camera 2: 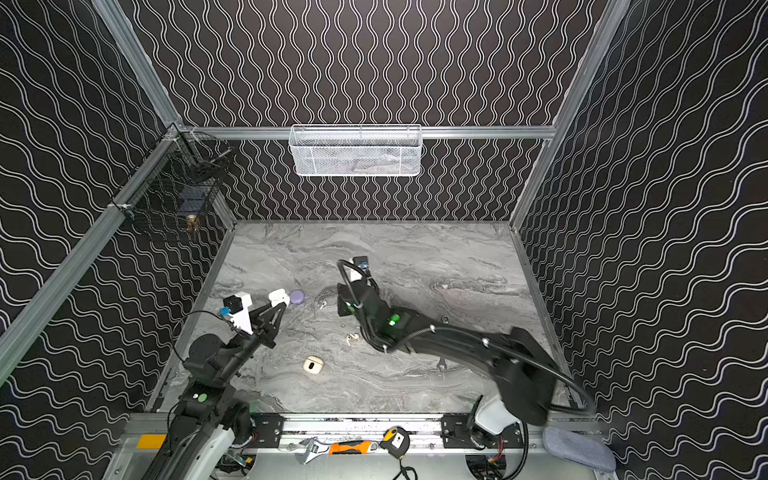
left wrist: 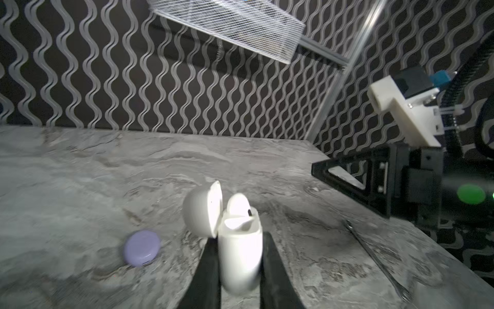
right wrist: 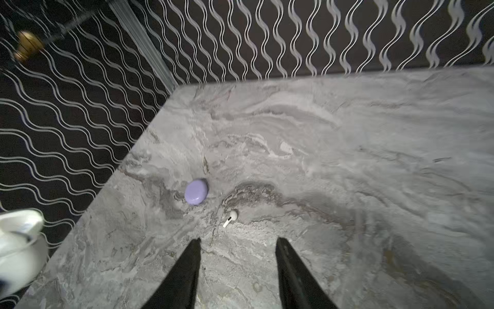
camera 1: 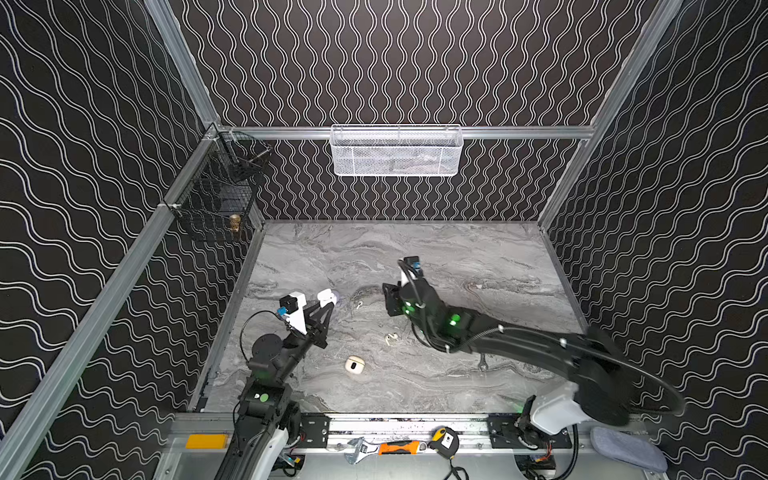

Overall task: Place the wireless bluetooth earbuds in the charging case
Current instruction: 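Open the right gripper and move it back over the table earbuds, then lower the right gripper and grasp another white earbud beside the lavender case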

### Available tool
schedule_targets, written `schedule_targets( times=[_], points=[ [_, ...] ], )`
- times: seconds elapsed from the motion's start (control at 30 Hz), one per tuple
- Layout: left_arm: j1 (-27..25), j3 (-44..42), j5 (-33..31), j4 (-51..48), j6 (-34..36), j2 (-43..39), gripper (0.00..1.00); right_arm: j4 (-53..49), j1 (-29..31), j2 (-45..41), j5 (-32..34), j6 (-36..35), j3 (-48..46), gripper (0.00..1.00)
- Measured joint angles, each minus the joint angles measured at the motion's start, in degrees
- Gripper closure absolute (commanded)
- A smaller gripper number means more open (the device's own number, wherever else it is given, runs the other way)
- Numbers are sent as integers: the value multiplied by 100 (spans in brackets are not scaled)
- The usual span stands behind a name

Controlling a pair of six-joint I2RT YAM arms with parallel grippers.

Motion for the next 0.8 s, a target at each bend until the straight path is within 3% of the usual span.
schedule_targets(
  times=[0.13,0.4,0.8],
  points=[
    [42,61,-573,-483,20,-142,100,-597,-94,1211,-654,195,898,53],
    [50,118,-970,-1051,157,-546,100,-1523,-101,3001,-1318,317,2570,52],
    [50,146,-920,-1259,260,-765,100,-2205,-103,3987,-1058,356,3670,52]
  ],
)
